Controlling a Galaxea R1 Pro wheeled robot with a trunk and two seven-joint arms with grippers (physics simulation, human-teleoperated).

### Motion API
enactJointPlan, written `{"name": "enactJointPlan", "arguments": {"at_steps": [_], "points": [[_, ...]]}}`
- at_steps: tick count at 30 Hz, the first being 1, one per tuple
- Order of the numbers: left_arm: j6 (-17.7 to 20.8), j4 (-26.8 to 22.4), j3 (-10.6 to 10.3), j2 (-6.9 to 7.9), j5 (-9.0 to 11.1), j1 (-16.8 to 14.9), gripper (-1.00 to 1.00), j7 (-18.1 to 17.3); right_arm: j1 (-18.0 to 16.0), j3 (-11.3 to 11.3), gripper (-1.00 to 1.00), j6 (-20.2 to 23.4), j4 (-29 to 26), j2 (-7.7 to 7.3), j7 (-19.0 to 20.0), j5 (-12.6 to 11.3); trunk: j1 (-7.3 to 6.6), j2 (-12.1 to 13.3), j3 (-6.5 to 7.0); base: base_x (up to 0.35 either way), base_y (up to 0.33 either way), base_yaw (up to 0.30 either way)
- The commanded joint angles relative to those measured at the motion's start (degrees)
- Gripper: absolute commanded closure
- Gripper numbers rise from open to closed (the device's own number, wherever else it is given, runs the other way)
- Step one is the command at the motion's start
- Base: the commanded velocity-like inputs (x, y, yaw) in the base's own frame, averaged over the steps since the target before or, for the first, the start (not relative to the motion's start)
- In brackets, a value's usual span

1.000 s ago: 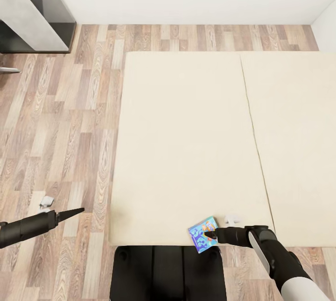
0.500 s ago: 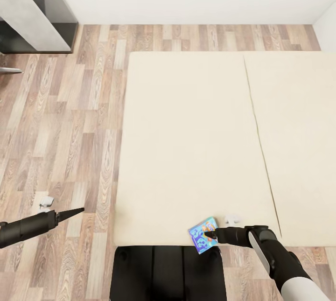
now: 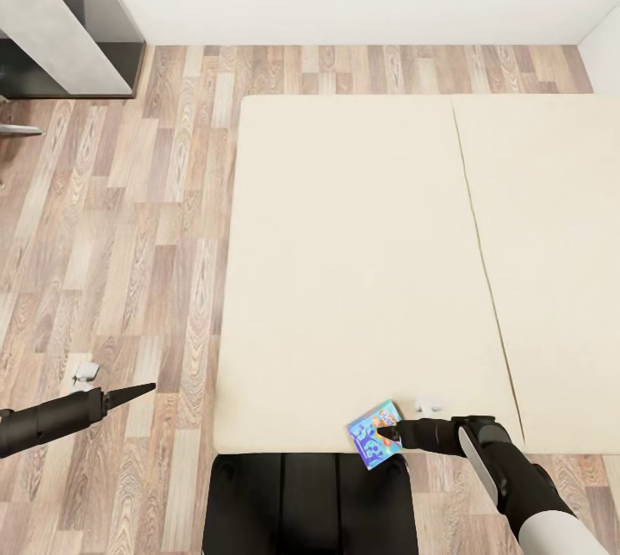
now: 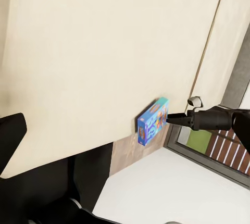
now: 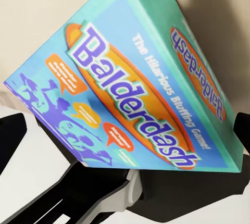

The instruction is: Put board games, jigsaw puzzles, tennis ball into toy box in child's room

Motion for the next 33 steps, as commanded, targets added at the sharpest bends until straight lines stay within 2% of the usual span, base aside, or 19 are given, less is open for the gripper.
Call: {"name": "enactJointPlan", "arguments": {"at_steps": [1,9,17,33], "points": [[0.60,-0.01,0.01,0.01,0.05,-0.02,-1.00,-0.17,-0.01,0.07,-1.00,0.44,-0.06,-0.03,-0.10,-0.45,0.03,-0.09,-0.06,0.000,0.002,0.000],[0.60,-0.01,0.01,0.01,0.05,-0.02,-1.00,-0.11,-0.01,0.07,-1.00,0.46,-0.06,-0.03,-0.10,-0.45,0.03,-0.09,-0.06,0.000,0.023,0.000],[0.60,-0.01,-0.06,0.01,0.05,-0.01,-1.00,-0.09,-0.01,0.07,-1.00,0.46,-0.06,-0.05,-0.10,-0.45,0.03,-0.09,-0.06,0.000,0.151,0.000],[0.60,-0.01,-0.08,0.01,0.05,-0.02,-1.00,-0.08,-0.01,0.07,-1.00,0.53,-0.06,-0.12,-0.10,-0.37,0.03,-0.09,-0.06,0.000,0.012,0.000]]}}
